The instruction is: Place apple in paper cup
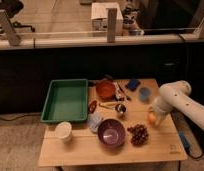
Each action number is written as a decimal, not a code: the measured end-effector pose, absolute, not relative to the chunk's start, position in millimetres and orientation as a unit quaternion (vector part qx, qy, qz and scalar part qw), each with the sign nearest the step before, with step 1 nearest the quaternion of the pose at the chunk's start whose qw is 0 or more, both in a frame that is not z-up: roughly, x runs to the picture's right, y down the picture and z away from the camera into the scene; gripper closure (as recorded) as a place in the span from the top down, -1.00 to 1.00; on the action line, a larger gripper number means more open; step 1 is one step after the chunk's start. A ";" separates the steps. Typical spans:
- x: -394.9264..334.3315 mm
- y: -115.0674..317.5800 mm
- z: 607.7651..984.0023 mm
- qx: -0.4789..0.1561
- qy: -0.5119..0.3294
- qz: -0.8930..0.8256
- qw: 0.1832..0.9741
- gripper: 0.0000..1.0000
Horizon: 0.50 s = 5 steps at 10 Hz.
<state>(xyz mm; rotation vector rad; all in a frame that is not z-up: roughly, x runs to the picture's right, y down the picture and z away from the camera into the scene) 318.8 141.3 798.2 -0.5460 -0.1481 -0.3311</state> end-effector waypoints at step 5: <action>281.5 105.1 759.8 -0.251 -0.090 -0.213 0.940 -1.00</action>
